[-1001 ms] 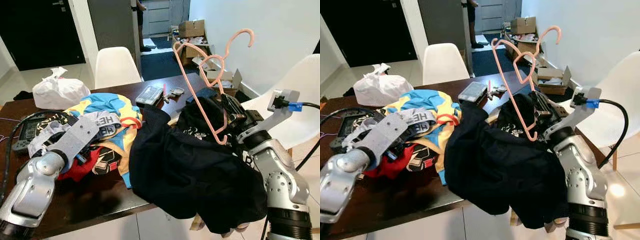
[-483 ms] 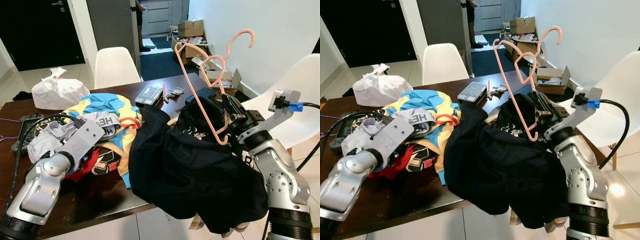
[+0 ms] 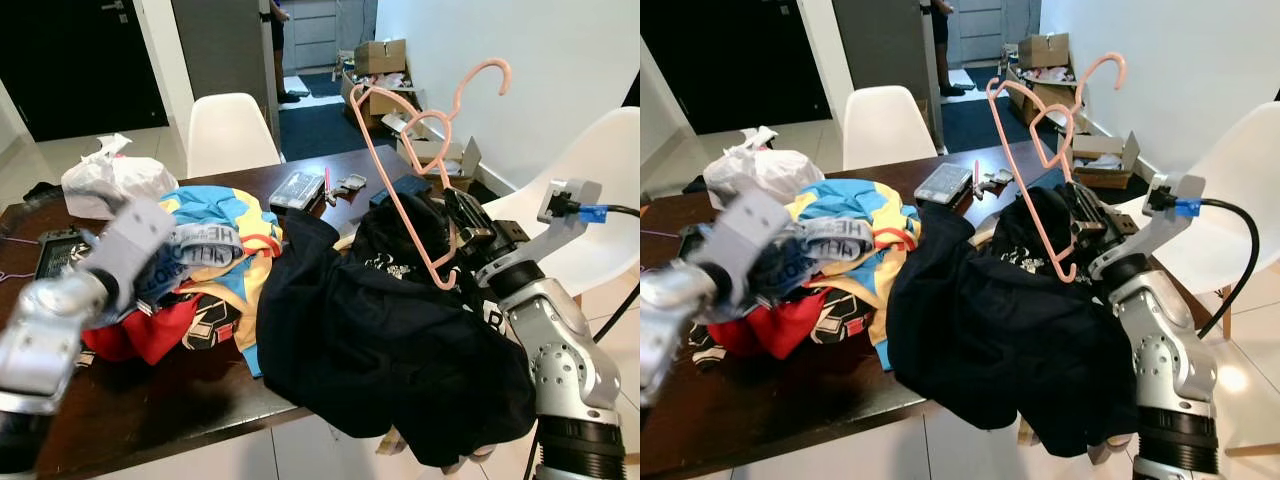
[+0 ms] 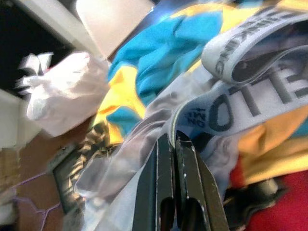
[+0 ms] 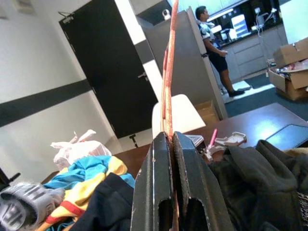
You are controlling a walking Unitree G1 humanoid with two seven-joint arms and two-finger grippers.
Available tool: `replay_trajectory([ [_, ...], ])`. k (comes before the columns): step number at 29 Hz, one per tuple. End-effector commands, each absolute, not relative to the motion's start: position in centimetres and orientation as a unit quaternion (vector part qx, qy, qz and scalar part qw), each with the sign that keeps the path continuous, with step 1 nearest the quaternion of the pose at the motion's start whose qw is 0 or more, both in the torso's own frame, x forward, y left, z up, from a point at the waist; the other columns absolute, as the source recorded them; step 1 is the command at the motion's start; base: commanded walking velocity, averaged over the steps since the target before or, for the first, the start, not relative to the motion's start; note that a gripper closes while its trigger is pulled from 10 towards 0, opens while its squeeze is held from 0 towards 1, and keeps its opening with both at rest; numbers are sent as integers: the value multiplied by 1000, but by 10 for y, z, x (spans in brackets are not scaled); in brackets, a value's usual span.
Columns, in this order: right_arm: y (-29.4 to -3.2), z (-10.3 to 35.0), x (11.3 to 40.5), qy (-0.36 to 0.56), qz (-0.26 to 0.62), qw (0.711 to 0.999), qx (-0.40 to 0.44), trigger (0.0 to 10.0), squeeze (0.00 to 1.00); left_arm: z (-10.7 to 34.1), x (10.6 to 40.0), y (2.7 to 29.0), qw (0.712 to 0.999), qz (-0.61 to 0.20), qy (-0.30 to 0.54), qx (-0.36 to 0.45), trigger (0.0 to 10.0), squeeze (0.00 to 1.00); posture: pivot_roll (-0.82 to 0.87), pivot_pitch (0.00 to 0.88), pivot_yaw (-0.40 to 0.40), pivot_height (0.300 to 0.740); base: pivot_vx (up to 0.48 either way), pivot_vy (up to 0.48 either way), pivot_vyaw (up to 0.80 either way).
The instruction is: Hang hanger
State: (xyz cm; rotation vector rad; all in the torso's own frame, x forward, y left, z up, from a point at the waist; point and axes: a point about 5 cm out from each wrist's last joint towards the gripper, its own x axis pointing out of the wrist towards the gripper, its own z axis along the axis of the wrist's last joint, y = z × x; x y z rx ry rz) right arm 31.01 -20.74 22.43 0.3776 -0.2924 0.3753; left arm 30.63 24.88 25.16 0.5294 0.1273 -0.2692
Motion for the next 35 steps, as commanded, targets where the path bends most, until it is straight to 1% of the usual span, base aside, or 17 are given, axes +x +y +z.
replay_trajectory([
  [1,-205,224,312,-145,187,952,192,10000,0,300,299,258,955,-151,-5,254,0,0,-37,0,30,710,0,0,0],
  [2,-204,224,313,-147,189,951,196,10000,0,334,292,258,945,-188,-59,260,0,0,-31,0,32,710,0,0,0],
  [5,-202,225,315,-149,191,949,201,10000,0,366,283,256,933,-231,-110,253,0,0,-27,0,36,710,0,0,0],
  [8,-198,229,314,-165,209,935,233,10000,0,417,259,247,887,-358,-203,209,0,0,-24,0,44,710,0,0,0],
  [11,-196,234,311,-181,233,918,264,10000,0,428,251,246,868,-401,-221,192,0,0,-25,0,48,710,0,0,0],
  [12,-194,239,304,-199,267,897,289,10000,0,435,244,247,850,-434,-232,190,0,0,-25,0,50,710,0,0,0],
  [14,-193,242,300,-211,291,883,303,10000,0,438,241,249,839,-452,-234,191,0,0,-24,0,51,710,0,0,0],
  [15,-194,244,293,-225,320,864,317,10000,0,439,243,254,840,-453,-228,194,824,0,-22,0,52,710,0,0,0],
  [16,-194,244,293,-225,320,864,317,10000,0,439,243,254,840,-453,-228,194,824,0,-22,0,52,710,0,0,0],
  [17,-199,245,286,-240,343,847,328,10000,0,438,249,261,848,-441,-217,198,4157,0,-19,0,53,710,0,0,0],
  [19,-199,245,286,-240,343,847,328,10000,0,438,249,261,848,-441,-217,198,4157,0,-19,0,53,710,0,0,0],
  [20,-205,246,278,-253,365,833,329,10000,0,436,258,269,862,-418,-206,199,10000,0,-19,0,54,710,0,0,0],
  [24,-215,244,254,-258,434,819,274,10000,0,433,282,289,894,-363,-185,186,10000,0,-20,0,56,710,0,0,0],
  [26,-221,240,257,-240,409,845,249,10000,0,429,294,290,907,-336,-186,171,10000,0,-40,0,68,710,0,0,0],
  [28,-221,240,257,-240,409,845,249,10000,0,429,294,290,907,-336,-186,171,10000,0,-40,0,68,710,0,0,0],
  [31,-222,237,266,-231,361,868,250,10000,0,424,304,268,902,-343,-209,160,10000,0,-45,0,72,710,0,0,0],
  [35,-220,236,272,-229,333,875,266,10000,0,416,307,244,887,-376,-219,155,10000,0,-47,0,74,710,0,0,0],
])
